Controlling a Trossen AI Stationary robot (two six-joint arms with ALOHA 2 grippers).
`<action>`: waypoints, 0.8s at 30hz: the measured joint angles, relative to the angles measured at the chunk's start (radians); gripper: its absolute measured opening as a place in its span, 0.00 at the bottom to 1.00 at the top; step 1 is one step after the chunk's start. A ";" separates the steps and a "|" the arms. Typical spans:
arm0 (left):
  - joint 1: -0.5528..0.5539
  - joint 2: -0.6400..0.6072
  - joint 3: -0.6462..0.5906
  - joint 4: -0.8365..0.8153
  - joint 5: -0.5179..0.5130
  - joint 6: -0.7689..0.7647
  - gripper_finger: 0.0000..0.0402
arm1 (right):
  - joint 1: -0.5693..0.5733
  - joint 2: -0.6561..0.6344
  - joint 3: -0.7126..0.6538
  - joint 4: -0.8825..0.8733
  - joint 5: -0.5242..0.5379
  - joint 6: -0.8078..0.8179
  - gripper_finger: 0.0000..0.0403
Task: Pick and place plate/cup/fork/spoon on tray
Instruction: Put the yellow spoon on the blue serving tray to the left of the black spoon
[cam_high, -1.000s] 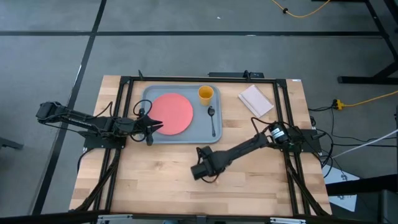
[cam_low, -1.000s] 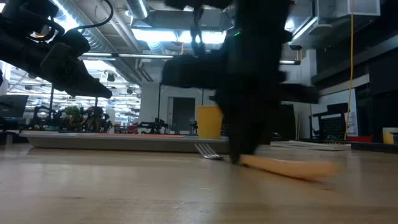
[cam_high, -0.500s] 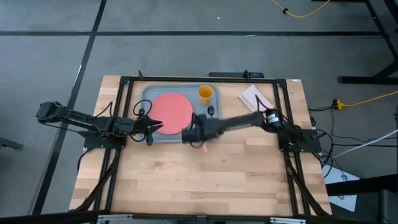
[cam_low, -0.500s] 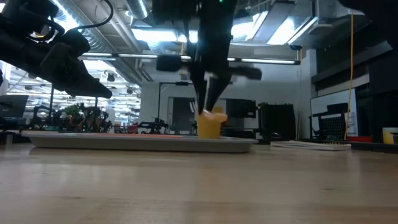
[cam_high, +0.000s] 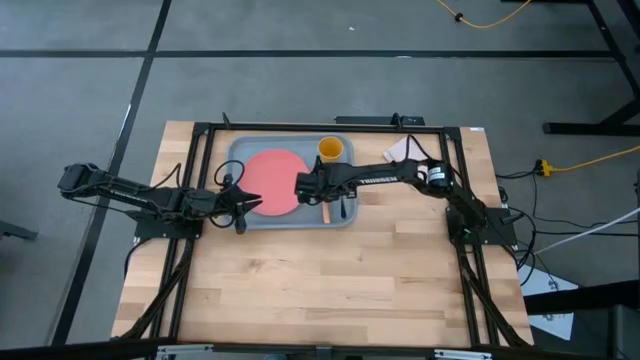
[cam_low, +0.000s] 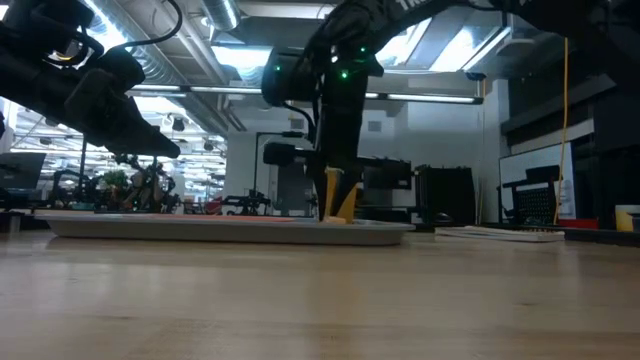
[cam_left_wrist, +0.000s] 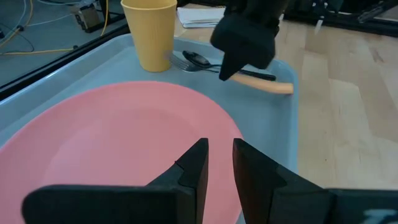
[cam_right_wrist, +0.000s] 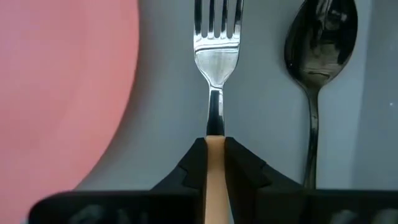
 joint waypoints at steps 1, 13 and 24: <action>0.000 0.000 0.000 0.000 0.000 0.000 0.17 | -0.003 0.000 -0.005 0.007 0.000 0.000 0.09; 0.000 0.000 0.000 0.000 0.000 0.000 0.17 | -0.043 0.000 -0.035 0.027 -0.006 -0.008 0.10; 0.000 0.000 0.000 0.000 0.000 0.000 0.17 | -0.037 0.000 -0.080 0.110 -0.030 -0.005 0.10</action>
